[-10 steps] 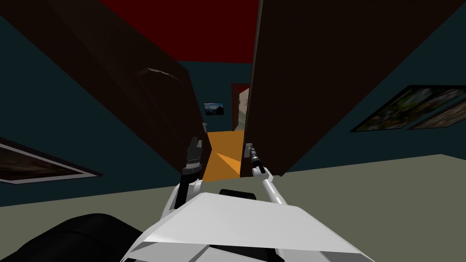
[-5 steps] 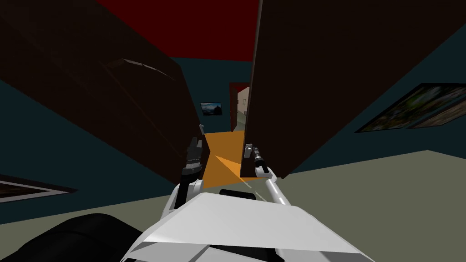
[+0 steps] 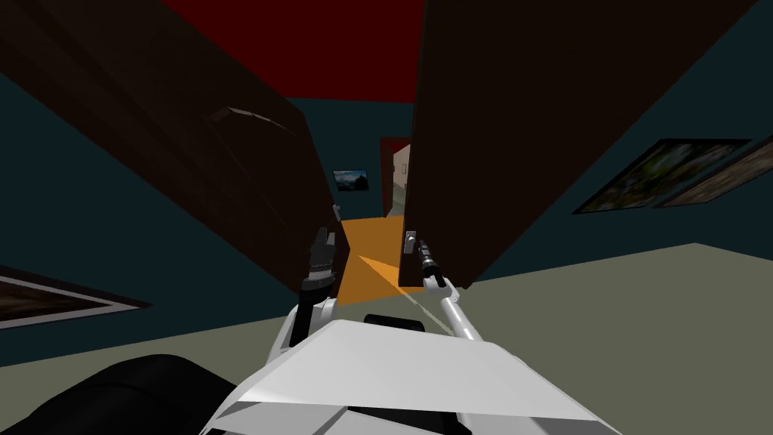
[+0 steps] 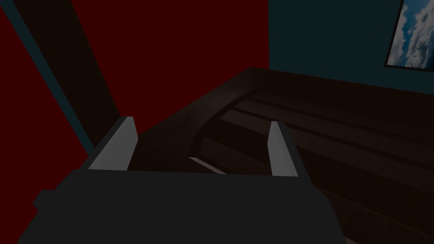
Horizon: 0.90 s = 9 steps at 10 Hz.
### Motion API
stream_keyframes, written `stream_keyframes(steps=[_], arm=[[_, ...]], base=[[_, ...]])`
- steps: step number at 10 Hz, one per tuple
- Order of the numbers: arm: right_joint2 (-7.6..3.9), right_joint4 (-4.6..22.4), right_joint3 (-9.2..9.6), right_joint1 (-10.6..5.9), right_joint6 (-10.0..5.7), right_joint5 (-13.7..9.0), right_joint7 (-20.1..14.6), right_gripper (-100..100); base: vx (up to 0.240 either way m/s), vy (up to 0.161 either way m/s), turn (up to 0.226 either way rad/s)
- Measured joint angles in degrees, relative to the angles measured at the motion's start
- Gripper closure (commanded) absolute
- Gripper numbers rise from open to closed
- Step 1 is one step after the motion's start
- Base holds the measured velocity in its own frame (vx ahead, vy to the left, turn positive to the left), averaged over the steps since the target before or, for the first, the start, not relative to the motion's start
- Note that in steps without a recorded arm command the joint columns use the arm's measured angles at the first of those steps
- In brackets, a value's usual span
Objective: Push the door open
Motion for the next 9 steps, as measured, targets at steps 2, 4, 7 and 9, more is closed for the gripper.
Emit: stream_keyframes(steps=[2,4,7,9], arm=[[0.52,-0.53,0.29,0.27,0.45,-0.12,-0.21,-100],[1.33,-0.59,0.53,0.17,0.78,-0.31,-0.52,-100],[1.51,0.07,0.52,0.00,0.49,-0.42,-0.63,-100],[0.72,-0.58,0.40,0.20,0.77,-0.41,-0.54,-100]], base=[[-0.192,0.025,-0.014],[-0.208,0.002,-0.014],[0.033,0.009,0.011],[0.202,0.020,0.017]])
